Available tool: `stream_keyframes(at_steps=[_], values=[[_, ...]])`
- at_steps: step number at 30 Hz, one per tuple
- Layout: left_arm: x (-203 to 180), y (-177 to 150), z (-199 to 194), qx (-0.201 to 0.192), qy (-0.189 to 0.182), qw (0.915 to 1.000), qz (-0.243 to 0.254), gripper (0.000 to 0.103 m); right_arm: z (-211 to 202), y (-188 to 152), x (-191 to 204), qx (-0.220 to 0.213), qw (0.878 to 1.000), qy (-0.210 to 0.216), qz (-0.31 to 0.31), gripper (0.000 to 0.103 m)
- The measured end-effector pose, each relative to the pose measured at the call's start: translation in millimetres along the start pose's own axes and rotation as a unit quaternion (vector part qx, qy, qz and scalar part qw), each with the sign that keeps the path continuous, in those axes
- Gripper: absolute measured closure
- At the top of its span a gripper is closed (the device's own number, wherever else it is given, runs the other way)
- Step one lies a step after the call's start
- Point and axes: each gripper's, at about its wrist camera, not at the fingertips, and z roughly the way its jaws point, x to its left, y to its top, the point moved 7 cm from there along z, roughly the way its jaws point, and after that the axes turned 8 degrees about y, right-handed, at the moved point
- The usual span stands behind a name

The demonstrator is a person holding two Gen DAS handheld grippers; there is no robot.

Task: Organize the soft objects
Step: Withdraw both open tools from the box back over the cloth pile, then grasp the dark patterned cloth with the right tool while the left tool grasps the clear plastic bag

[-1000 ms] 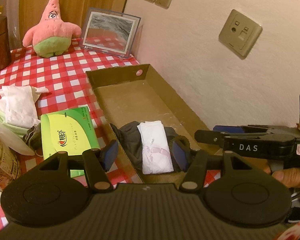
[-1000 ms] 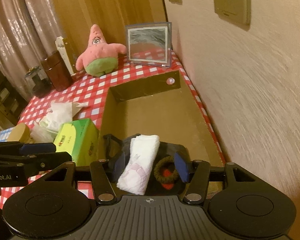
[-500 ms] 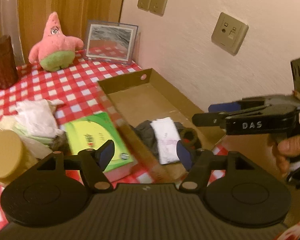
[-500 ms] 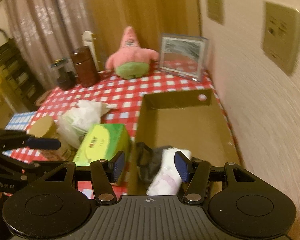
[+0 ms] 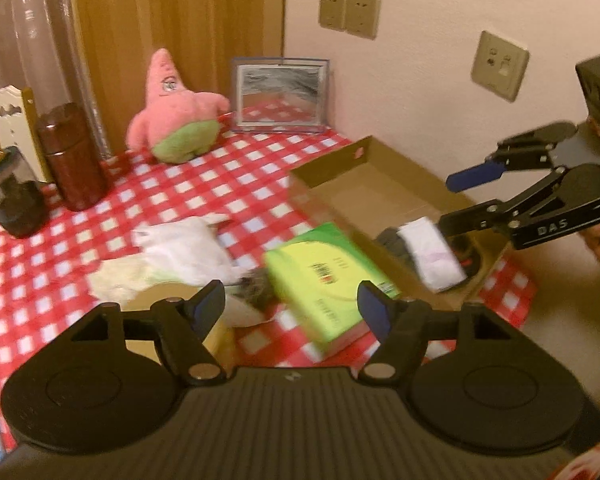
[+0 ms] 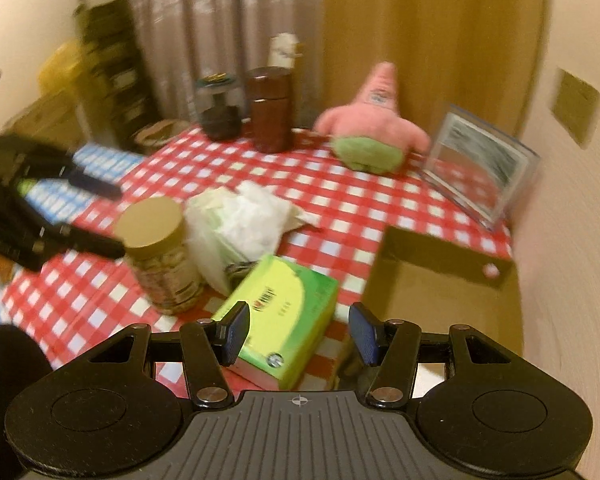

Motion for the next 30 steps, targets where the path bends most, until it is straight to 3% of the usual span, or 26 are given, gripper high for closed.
stream_keyframes(at_steps=[8,17,30], values=[[46,-5,-2,0.008,0.033,0.997,0.07,0.028,43,13,33,0.051,0.99,0.02,-0.129,0.048],[87,2,15,0.036,0.049,0.9885,0.138,0.025,98,22,49,0.105,0.96,0.036,-0.255,0.048],[121,5,46,0.068,0.026,0.9762,0.204,0.024,177,25,50,0.194,0.916,0.077,-0.342,0.048]])
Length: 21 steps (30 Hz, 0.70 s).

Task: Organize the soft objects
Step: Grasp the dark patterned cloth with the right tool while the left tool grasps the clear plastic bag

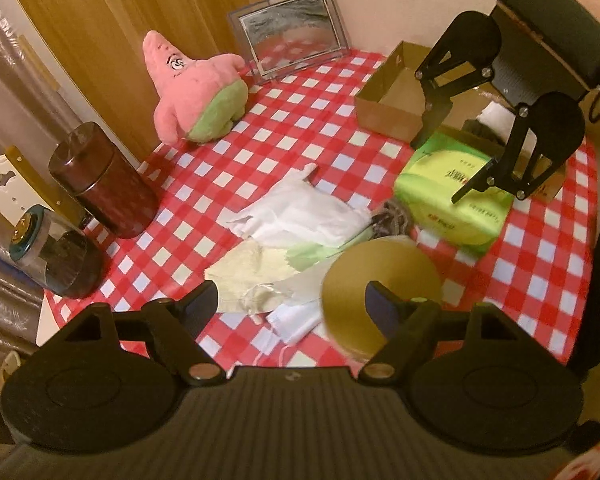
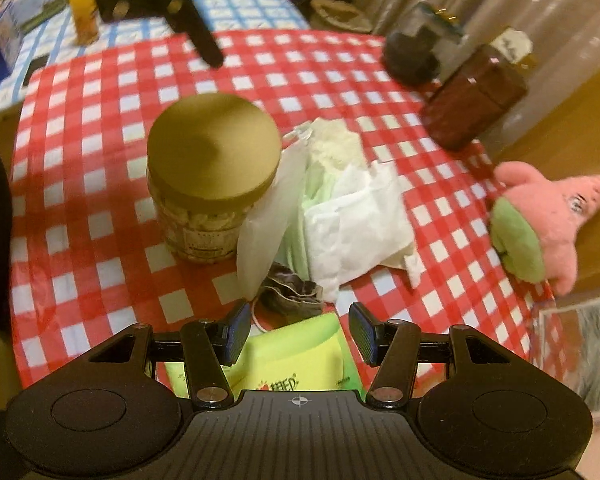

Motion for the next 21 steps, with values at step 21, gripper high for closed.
stream_keyframes(at_steps=[21], values=[[36,-49,47,0.016,-0.018,0.9982,0.055,0.024,81,11,-8,0.084,0.99,0.051,-0.102,0.049]])
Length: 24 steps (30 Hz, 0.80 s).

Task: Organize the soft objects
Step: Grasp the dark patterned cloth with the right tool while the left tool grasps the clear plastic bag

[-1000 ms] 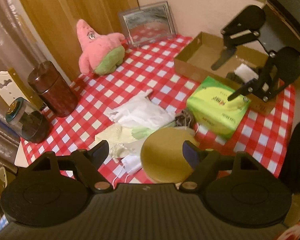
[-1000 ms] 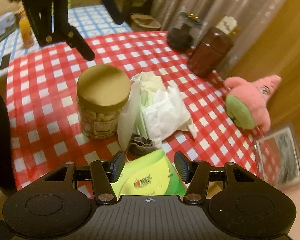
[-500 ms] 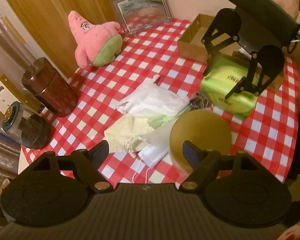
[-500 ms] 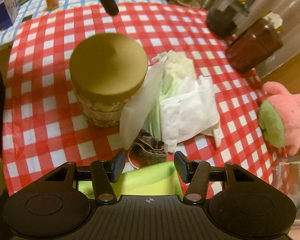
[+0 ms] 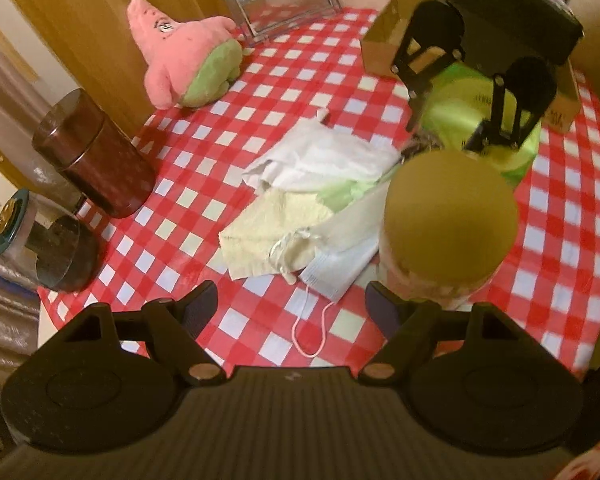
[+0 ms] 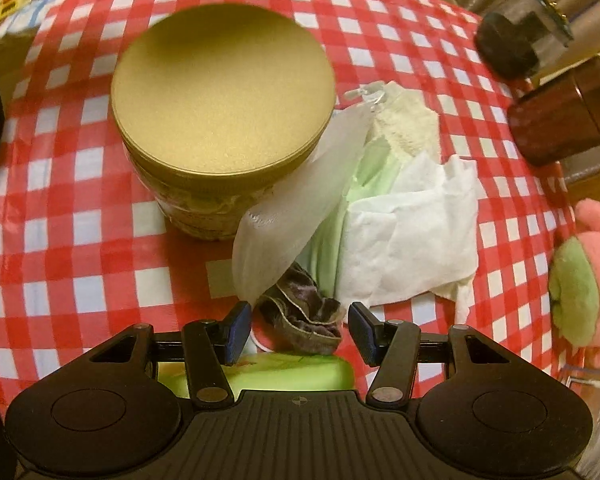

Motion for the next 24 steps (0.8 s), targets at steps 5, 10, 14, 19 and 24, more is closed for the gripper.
stream_keyframes(at_steps=[5,10,14,19,24], values=[[-1,-8,18,-0.002,0.015,0.9996,0.022,0.024,14,0,-6,0.025,0.999,-0.014,-0.017,0.054],[-4,-13,33,-0.005,0.013,0.9994,0.031,0.024,23,-1,-7,0.026,0.999,-0.007,-0.025,0.06],[-9,-15,42,-0.01,0.01,0.999,0.042,0.024,24,-1,-8,0.018,0.999,-0.014,-0.025,0.074],[-12,-14,51,-0.016,0.001,0.998,0.062,0.025,11,-4,-13,-0.008,1.0,-0.024,-0.008,0.083],[-16,-9,60,-0.037,-0.008,0.9943,0.099,0.03,-10,-4,-22,-0.052,0.998,-0.025,0.038,0.085]])
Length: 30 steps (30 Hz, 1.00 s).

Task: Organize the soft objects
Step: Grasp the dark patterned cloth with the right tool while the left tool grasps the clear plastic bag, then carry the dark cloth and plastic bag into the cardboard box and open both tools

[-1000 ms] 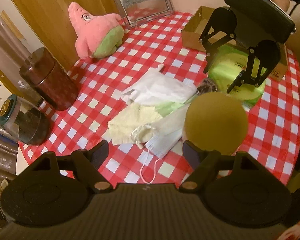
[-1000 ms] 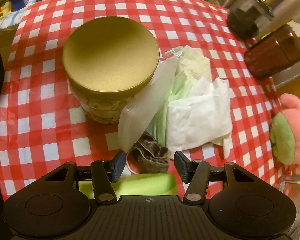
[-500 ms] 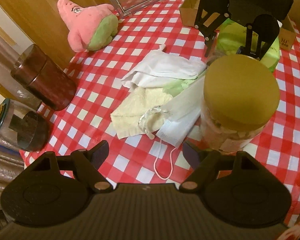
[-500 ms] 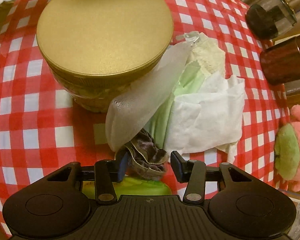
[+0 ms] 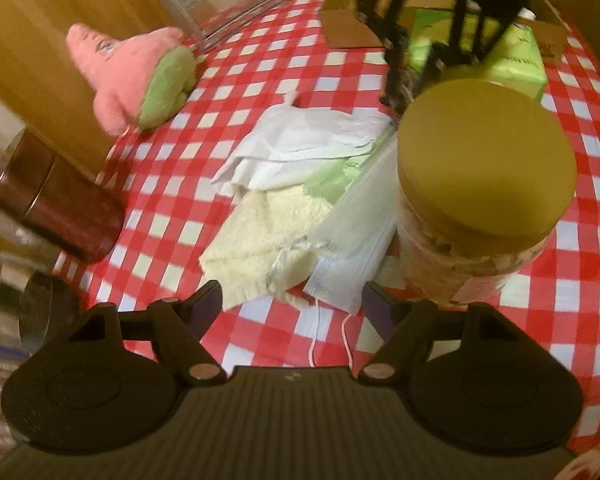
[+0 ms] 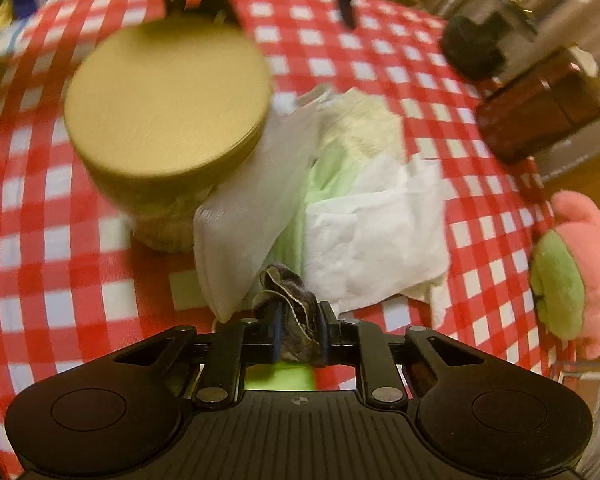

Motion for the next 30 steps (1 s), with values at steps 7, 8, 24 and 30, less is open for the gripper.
stream_keyframes(at_steps=[7,8,24,30], values=[[-10,8,20,-0.015,-0.008,0.9981,0.059,0.04,-11,3,-5,-0.031,0.999,-0.002,0.039,0.086],[-10,9,23,-0.017,-0.012,0.9977,0.064,0.043,-10,3,-4,-0.032,0.999,-0.002,0.041,0.086],[-26,18,42,-0.041,-0.076,0.9909,0.104,0.085,-8,-9,-11,-0.047,0.996,-0.016,0.08,0.086],[-21,15,35,-0.015,-0.078,0.9953,0.056,0.098,-13,-11,-16,-0.058,0.992,-0.03,0.109,0.086]])
